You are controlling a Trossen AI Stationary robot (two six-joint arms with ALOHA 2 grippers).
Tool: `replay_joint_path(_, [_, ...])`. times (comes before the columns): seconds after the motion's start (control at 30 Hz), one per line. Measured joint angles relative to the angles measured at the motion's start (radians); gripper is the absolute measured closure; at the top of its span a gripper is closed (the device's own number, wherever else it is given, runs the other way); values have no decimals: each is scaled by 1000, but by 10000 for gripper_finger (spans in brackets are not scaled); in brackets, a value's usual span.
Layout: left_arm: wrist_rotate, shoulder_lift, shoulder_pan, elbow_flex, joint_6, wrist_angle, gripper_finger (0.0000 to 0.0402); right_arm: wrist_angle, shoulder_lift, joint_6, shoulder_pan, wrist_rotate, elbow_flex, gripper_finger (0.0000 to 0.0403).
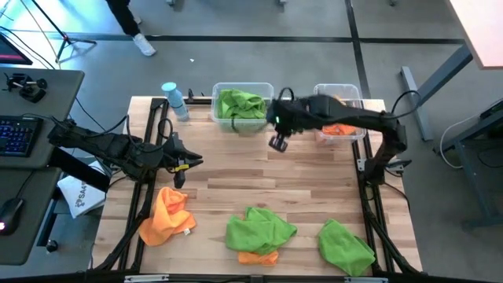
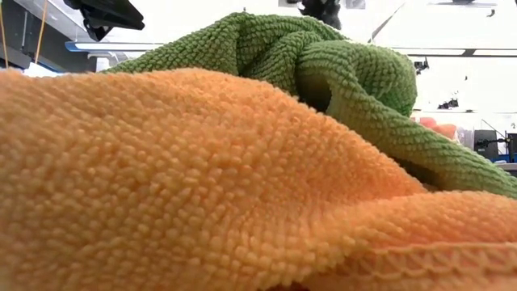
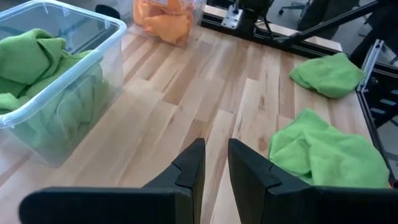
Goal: Sort microfiber towel by color & place in baskets
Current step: Put the green towel into the left transparent bin
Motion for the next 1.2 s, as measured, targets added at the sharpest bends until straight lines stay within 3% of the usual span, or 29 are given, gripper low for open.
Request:
replay_joint_path(0.1, [0, 0, 0, 0, 0, 1, 344, 69, -74, 85, 77, 24, -149, 402])
replay_joint_path(0.37, [36, 53, 0, 0, -10, 59, 345, 519, -391, 365, 321, 81, -719, 403])
replay_joint_path(0.53, [89, 193, 0, 50, 44, 139, 361, 557, -551, 582, 464, 177, -914, 403])
replay_joint_path(0.7, [155, 380, 0, 167, 68, 134, 379, 552, -668, 719, 570, 200, -1026, 403])
replay_joint_path(0.9, [305, 588, 0, 306, -9, 156, 389, 549, -721, 746, 653, 214, -1067, 403])
replay_joint_path(1.07, [341, 727, 0, 327, -61, 361, 385, 544, -721, 695, 682, 220, -1068, 403])
replay_joint_path(1.2, [352, 818, -1, 326, -62, 489, 357, 543, -721, 691, 690, 220, -1068, 403])
